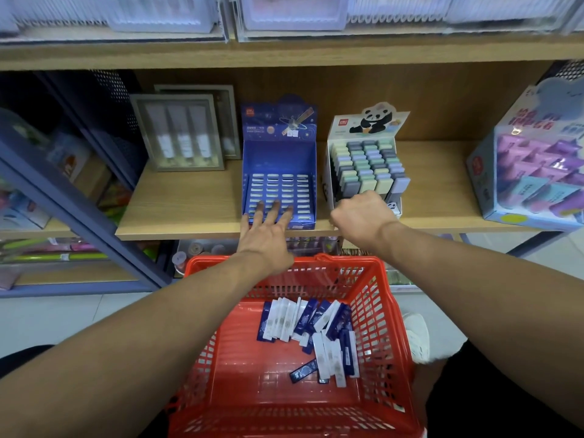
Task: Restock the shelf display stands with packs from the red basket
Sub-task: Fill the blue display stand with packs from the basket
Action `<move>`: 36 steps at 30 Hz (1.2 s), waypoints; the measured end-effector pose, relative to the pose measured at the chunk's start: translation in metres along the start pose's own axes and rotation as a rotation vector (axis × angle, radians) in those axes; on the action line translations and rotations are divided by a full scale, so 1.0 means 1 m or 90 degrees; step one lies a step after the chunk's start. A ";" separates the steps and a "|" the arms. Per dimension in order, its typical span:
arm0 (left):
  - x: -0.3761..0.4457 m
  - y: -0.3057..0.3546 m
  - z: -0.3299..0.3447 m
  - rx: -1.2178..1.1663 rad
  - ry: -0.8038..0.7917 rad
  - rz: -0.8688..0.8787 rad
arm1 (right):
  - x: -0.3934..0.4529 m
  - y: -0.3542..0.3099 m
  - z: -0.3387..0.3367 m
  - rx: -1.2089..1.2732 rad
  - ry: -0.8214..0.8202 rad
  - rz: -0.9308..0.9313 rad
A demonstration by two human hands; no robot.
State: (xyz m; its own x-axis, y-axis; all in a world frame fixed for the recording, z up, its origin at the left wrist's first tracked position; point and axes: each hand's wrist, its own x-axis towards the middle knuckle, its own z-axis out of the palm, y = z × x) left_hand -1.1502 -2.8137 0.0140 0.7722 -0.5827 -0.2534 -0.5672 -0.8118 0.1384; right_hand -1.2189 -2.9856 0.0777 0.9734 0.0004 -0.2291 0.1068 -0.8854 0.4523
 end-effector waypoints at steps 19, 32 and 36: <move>0.032 0.069 -0.029 -0.362 0.079 -0.051 | -0.001 0.020 0.036 0.127 0.067 0.099; 0.062 0.094 -0.027 -0.335 0.014 -0.156 | -0.005 0.023 0.049 0.215 0.095 0.143; 0.059 0.088 -0.032 -0.333 0.012 -0.128 | -0.005 0.023 0.048 0.215 0.096 0.148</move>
State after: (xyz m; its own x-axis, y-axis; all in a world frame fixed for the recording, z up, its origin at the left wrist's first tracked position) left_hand -1.1450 -2.9208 0.0413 0.8578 -0.4118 -0.3076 -0.1948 -0.8143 0.5468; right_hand -1.2306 -3.0285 0.0481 0.9851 -0.1712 -0.0150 -0.1664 -0.9723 0.1638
